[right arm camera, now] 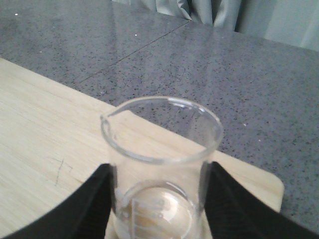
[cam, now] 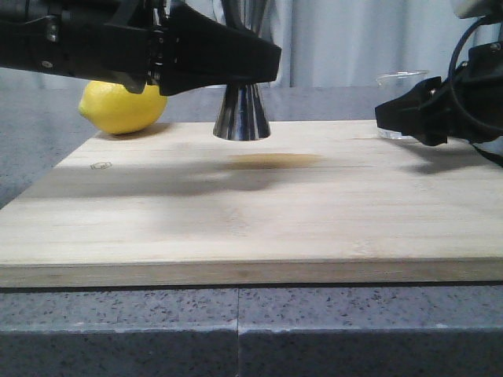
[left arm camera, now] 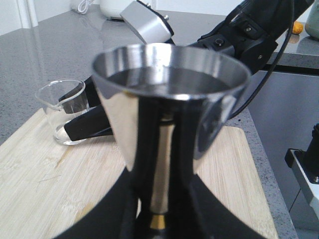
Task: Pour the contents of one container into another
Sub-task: 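Lower the glass beaker onto the board's far corner with the right gripper, then open the right gripper and withdraw it from the beaker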
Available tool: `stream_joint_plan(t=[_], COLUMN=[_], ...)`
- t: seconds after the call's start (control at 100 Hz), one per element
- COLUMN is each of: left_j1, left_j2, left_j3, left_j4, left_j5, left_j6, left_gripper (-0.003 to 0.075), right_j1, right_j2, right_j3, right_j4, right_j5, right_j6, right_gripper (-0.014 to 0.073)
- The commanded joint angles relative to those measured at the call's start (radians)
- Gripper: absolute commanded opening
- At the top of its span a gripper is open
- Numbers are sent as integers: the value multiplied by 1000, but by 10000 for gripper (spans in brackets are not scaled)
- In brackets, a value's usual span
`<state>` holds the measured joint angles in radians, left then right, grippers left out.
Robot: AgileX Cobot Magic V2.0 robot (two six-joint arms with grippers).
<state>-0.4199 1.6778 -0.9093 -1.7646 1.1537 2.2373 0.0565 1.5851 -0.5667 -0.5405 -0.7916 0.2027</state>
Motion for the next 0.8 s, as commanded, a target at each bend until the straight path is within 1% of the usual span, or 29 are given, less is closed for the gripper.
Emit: stream_joint_plan(t=[0.0,0.3,0.55,0.79], left_j1=[-10,-10,-10,-10], left_j2=[-45,-45,-45,-45], left_j3=[-27,-27,-27,-27], left_j4=[-87,-87,-87,-87], left_j5=[114,114,114,114], left_j6=[-11,-11,-11,-11], left_gripper=[-19,-19,-19,-19], right_j1=[-4,-4,-4,-4], right_j2=[-30,-30,-30,-30], right_j3=[-13,-13,-13,-13], right_j4=[6,6,6,6], right_j5=[-64,-64,-64,-64], right_j6=[-12,-12,-12,-12], right_gripper=[318,328,431,444])
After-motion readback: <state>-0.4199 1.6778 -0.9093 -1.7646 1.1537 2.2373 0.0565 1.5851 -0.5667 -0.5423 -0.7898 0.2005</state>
